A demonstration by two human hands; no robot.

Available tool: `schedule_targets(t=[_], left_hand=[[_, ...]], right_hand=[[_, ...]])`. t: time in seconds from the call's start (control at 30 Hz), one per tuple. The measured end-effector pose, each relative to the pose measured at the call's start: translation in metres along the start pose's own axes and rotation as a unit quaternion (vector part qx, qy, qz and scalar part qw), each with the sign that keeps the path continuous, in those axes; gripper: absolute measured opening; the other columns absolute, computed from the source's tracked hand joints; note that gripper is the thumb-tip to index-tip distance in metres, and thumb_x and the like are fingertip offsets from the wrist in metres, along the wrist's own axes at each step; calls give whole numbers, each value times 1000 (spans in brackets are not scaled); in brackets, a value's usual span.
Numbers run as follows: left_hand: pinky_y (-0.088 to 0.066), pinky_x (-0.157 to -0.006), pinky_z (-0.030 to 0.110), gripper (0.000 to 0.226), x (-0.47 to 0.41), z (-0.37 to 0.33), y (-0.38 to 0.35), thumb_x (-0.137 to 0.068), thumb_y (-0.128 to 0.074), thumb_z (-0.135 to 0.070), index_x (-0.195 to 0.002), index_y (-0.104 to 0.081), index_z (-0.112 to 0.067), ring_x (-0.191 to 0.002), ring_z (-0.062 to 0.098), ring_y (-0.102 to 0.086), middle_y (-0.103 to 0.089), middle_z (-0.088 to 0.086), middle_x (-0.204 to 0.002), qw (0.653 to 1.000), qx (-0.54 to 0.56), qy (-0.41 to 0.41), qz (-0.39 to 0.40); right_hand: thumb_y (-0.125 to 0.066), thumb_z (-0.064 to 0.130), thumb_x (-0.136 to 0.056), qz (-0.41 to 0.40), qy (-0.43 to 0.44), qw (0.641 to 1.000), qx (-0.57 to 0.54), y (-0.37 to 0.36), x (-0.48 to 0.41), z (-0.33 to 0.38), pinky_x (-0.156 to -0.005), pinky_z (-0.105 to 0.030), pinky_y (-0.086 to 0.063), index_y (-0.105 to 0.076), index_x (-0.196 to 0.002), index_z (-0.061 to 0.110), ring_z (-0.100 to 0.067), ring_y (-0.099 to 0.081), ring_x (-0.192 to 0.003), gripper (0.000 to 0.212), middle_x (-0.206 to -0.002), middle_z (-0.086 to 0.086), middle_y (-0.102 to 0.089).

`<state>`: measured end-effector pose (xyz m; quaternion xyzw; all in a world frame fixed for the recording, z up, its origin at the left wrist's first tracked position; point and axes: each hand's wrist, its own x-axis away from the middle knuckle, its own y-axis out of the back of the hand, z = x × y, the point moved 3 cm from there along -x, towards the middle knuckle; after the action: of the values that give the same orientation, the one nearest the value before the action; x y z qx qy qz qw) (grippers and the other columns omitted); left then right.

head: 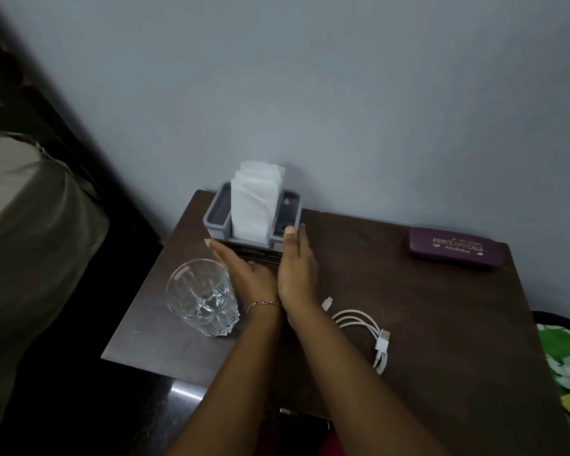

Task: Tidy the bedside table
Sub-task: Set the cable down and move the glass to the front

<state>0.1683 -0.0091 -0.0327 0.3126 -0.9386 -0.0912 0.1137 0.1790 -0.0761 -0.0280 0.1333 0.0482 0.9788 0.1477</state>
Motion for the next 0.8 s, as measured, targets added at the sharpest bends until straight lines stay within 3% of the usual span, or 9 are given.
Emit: schedule_targets(t=[0.1,0.23,0.4,0.47,0.53,0.6,0.8], left_hand=[[-12,-109,19,74,31,5,-3,-85,-43,14,-146,-5,-5,-141,31,-17,-9,24,-152,998,-7,51,28],[-29,-112,33,61,77,7,-16,-84,-48,11,-139,-31,-8,-130,26,-38,-25,15,-144,992,15,47,113],[-39,-107,35,41,94,-14,-72,-89,-49,-1,-128,-49,-14,-119,13,-49,-49,5,-133,965,36,-19,257],[-38,-108,34,42,97,-17,-104,-90,-49,1,-130,-49,-11,-123,16,-50,-51,8,-135,955,25,-28,294],[-35,-107,25,43,96,-17,-133,-90,-46,3,-132,-47,-9,-126,17,-48,-48,8,-139,946,1,-27,322],[-32,-104,19,47,95,-14,-158,-91,-43,5,-136,-42,-9,-130,17,-44,-43,7,-143,932,-22,-20,361],[-27,-115,33,62,92,6,-189,-84,-36,11,-141,-37,-15,-135,19,-37,-39,5,-146,909,-63,-18,412]], right_hand=[[-37,42,-97,-97,15,994,-54,27,4,3,-115,-29,-19,-24,-147,18,-16,-27,-141,58,-154,-2,-28],[-42,31,-98,-254,66,959,-104,115,3,-2,-110,-25,-29,-38,-141,12,-10,-38,-134,48,-147,-2,-41],[-46,23,-97,-374,117,920,-18,236,-18,-17,-102,-22,-39,-48,-131,4,-17,-52,-121,40,-133,-12,-54],[-48,22,-96,-386,92,918,8,271,-34,-28,-97,-17,-37,-47,-131,2,-22,-52,-121,40,-133,-14,-52],[-51,22,-95,-370,58,926,43,292,-49,-41,-91,-13,-32,-46,-133,1,-25,-51,-122,44,-135,-16,-50],[-54,21,-94,-336,38,939,59,298,-60,-53,-91,-16,-32,-43,-135,2,-27,-50,-123,47,-137,-17,-49],[-52,16,-94,-281,54,957,40,290,-72,-65,-105,-31,-37,-34,-142,11,-21,-44,-128,51,-144,-11,-42]])
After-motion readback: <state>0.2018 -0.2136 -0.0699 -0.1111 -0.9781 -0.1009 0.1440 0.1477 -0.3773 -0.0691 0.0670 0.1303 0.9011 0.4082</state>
